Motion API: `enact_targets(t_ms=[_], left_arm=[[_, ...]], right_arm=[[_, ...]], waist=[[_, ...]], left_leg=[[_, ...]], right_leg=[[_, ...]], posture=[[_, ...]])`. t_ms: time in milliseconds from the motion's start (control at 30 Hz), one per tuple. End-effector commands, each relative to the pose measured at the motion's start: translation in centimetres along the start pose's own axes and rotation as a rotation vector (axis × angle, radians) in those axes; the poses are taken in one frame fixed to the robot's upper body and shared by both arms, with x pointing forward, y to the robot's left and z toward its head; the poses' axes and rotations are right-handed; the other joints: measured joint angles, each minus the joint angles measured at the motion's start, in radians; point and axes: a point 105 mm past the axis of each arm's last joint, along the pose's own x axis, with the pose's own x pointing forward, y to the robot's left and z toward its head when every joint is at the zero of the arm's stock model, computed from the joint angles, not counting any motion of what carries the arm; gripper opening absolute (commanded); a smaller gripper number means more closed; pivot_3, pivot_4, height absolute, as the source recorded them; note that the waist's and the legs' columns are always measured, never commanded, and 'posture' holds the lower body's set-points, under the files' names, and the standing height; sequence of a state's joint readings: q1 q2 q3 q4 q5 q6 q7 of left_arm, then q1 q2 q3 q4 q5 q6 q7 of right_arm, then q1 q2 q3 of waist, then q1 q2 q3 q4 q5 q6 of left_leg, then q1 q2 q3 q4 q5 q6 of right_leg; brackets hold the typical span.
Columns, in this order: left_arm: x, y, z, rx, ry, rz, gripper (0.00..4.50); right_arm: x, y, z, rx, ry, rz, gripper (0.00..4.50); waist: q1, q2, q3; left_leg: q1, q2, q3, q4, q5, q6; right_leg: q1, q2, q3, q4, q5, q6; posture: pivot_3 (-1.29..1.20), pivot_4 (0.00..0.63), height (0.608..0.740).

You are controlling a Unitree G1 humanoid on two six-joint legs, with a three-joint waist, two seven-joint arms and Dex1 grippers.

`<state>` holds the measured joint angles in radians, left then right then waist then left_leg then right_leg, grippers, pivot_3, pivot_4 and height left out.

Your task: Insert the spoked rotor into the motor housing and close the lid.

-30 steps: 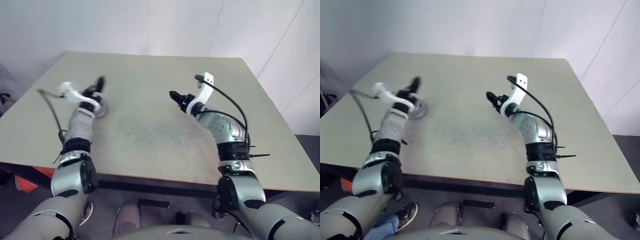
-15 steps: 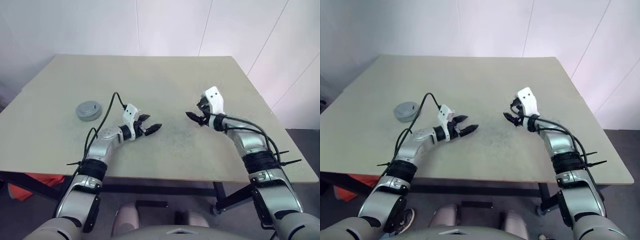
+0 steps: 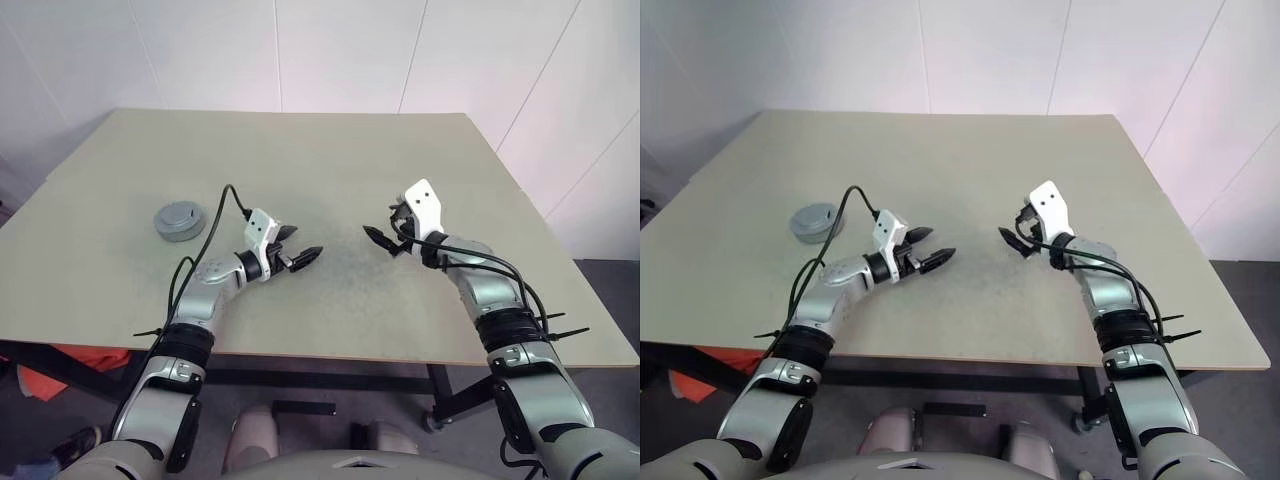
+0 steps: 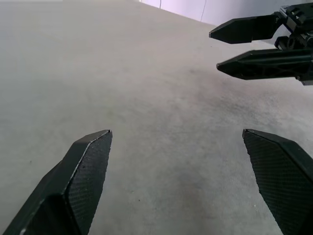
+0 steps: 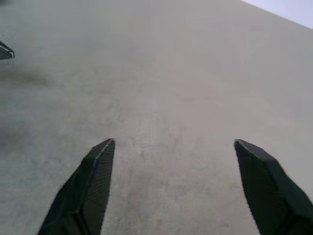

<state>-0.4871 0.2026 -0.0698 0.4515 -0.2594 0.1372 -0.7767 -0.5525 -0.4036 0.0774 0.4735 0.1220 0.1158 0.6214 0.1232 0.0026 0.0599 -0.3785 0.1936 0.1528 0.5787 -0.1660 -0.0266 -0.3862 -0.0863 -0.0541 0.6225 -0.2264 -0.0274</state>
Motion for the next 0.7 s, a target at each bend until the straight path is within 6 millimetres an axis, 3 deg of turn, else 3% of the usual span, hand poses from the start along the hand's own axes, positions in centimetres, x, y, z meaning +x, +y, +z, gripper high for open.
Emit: enact_targets(t_ms=[33,500,700], left_arm=[[0.4,-0.3,1.1,0.017,-0.032,0.007,4.5],[-1.0,0.9,3.1,0.075,-0.076,0.022,4.5],[-1.7,1.1,3.1,0.082,-0.075,0.038,4.5]], right_arm=[[-0.1,-0.7,2.3,-0.021,-0.066,0.005,4.48],[0.3,-0.7,2.1,0.006,-0.084,-0.036,4.48],[0.6,0.1,1.6,0.016,-0.082,-0.025,4.48]], waist=[[0.0,0.0,0.0],[-0.001,0.0,0.0],[-0.002,0.0,0.0]], left_leg=[[0.0,0.0,0.0,0.0,0.0,0.0],[0.0,0.0,0.0,0.0,0.0,0.0],[0.0,0.001,0.0,0.0,0.0,0.0]], right_leg=[[0.0,0.0,0.0,0.0,0.0,0.0],[0.0,0.0,0.0,0.0,0.0,0.0],[0.0,0.0,0.0,0.0,0.0,0.0]], posture=[[0.0,0.0,0.74],[0.0,0.0,0.74],[0.0,0.0,0.74]])
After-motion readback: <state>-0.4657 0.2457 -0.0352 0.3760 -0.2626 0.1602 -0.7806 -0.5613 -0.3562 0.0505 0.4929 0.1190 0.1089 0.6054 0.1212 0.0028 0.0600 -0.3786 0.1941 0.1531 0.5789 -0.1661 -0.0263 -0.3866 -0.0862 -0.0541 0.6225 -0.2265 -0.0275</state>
